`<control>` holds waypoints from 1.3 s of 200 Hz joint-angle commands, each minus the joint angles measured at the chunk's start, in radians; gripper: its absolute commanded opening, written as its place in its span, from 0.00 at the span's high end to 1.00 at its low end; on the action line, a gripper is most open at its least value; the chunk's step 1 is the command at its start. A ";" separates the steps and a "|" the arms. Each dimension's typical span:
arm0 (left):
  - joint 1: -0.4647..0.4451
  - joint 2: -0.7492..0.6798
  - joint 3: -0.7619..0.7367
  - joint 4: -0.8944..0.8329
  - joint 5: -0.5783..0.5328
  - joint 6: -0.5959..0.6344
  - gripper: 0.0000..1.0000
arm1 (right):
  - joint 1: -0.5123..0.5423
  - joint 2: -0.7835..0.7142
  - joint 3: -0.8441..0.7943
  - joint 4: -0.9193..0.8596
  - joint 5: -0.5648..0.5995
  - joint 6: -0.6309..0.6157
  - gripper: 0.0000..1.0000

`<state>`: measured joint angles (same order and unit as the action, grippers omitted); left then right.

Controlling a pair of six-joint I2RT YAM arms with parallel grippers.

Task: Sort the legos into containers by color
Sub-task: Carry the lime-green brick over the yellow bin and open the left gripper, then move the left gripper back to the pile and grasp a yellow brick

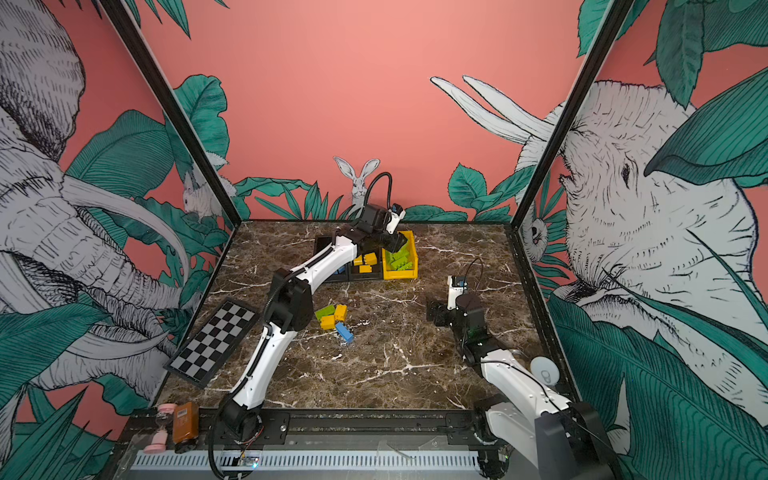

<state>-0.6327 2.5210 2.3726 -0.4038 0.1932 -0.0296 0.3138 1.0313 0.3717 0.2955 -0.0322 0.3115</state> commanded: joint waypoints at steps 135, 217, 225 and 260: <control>-0.005 -0.799 -0.881 -0.327 -0.275 0.005 0.31 | -0.001 0.024 0.035 0.027 -0.037 0.017 0.12; -0.005 -0.872 -1.199 -0.162 -0.239 -0.144 0.30 | -0.002 0.064 0.039 0.034 -0.029 0.004 0.12; -0.005 -0.852 -1.201 -0.147 -0.230 -0.151 0.30 | -0.002 0.067 0.039 0.034 -0.029 0.004 0.12; -0.005 -0.787 -1.208 -0.076 -0.216 -0.164 0.30 | -0.002 0.079 0.044 0.037 -0.032 0.004 0.12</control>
<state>-0.6334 1.7016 1.1774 -0.5476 -0.0383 -0.1635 0.3138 1.0996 0.3882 0.2966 -0.0635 0.3149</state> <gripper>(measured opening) 0.702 0.884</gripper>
